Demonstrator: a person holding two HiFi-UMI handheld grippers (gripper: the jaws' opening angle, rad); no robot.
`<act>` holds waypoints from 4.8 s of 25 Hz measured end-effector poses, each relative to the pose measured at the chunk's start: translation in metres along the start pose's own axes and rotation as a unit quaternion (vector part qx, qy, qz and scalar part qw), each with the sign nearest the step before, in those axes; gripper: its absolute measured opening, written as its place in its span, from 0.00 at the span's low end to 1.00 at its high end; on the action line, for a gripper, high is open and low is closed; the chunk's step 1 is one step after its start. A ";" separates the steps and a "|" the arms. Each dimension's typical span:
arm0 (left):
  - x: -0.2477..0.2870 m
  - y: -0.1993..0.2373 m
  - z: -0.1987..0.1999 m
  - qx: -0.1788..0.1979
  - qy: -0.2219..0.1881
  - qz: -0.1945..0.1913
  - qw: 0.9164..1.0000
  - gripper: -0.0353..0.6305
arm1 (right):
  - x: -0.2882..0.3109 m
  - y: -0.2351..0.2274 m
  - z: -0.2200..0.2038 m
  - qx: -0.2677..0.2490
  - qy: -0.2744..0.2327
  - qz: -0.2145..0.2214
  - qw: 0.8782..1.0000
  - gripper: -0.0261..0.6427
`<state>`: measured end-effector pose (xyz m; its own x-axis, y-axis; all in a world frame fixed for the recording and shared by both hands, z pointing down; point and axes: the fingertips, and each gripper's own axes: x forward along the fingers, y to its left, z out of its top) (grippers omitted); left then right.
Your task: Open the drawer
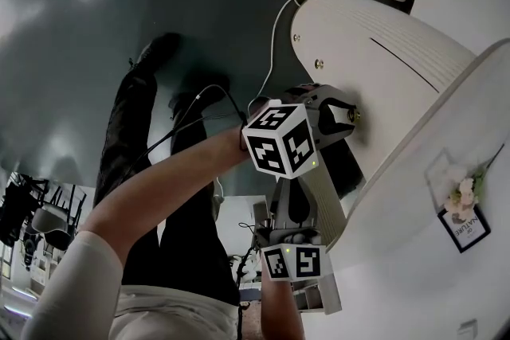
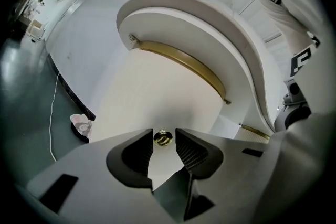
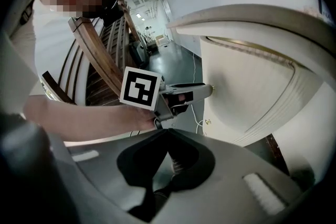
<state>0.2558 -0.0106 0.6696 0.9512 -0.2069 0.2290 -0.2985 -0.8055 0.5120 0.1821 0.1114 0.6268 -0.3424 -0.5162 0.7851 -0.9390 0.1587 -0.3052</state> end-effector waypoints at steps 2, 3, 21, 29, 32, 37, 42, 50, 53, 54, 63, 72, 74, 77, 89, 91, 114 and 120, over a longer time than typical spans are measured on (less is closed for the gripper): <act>0.005 0.001 -0.001 0.004 0.002 -0.001 1.000 0.25 | 0.001 0.000 0.000 0.001 -0.001 0.000 1.000 0.05; 0.007 0.001 -0.002 0.005 0.004 -0.001 1.000 0.25 | 0.001 -0.001 -0.001 0.002 -0.001 0.000 1.000 0.05; -0.008 0.000 -0.013 -0.005 0.023 -0.007 1.000 0.21 | 0.004 0.004 -0.008 0.019 -0.009 -0.005 1.000 0.05; -0.027 -0.001 -0.020 -0.018 0.026 0.001 1.000 0.21 | 0.004 0.014 -0.012 0.033 -0.014 -0.006 0.999 0.05; -0.037 -0.001 -0.022 -0.019 0.030 -0.001 0.999 0.21 | 0.002 0.020 -0.016 0.039 -0.017 -0.007 0.999 0.05; -0.054 -0.003 -0.028 -0.025 0.035 0.005 0.999 0.21 | -0.002 0.031 -0.018 0.048 -0.022 -0.010 0.999 0.05; -0.070 -0.004 -0.034 -0.028 0.044 0.007 0.999 0.21 | -0.005 0.039 -0.017 0.056 -0.028 -0.012 0.998 0.05; -0.098 -0.005 -0.043 -0.034 0.061 0.002 0.998 0.21 | -0.005 0.055 -0.019 0.068 -0.033 -0.016 0.997 0.05; -0.107 -0.006 -0.046 -0.035 0.067 0.001 0.997 0.21 | -0.006 0.060 -0.020 0.076 -0.037 -0.019 0.996 0.05; -0.110 -0.007 -0.047 -0.034 0.069 0.000 0.997 0.21 | -0.005 0.062 -0.020 0.078 -0.038 -0.019 0.996 0.05; -0.135 -0.007 -0.054 -0.034 0.082 -0.003 0.996 0.21 | 0.000 0.077 -0.023 0.084 -0.039 -0.017 0.996 0.05; -0.163 -0.008 -0.063 -0.035 0.096 0.004 0.995 0.21 | 0.002 0.089 -0.030 0.088 -0.039 -0.018 0.995 0.05; -0.170 -0.008 -0.066 -0.032 0.100 0.005 0.994 0.21 | 0.001 0.092 -0.033 0.090 -0.038 -0.019 0.995 0.05; -0.182 -0.009 -0.069 -0.028 0.111 0.003 0.993 0.21 | 0.000 0.098 -0.038 0.090 -0.037 -0.019 0.995 0.05; -0.210 -0.009 -0.077 -0.026 0.147 0.004 0.989 0.21 | 0.001 0.120 -0.038 0.103 -0.044 -0.012 0.994 0.05; -0.210 -0.010 -0.078 -0.023 0.152 0.002 0.988 0.21 | 0.001 0.124 -0.040 0.105 -0.044 -0.010 0.993 0.05; -0.265 -0.066 -0.001 -0.044 0.208 0.016 0.977 0.35 | -0.072 0.143 0.036 0.121 -0.109 -0.053 0.985 0.05; -0.284 -0.095 0.061 -0.023 0.218 0.020 0.976 0.35 | -0.118 0.156 0.076 0.119 -0.118 -0.062 0.984 0.05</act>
<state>0.0191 0.0907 0.5051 0.8181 0.0250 0.5746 -0.3480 -0.7739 0.5292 0.0790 0.1333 0.4454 -0.1828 -0.7042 0.6861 -0.9291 -0.1045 -0.3549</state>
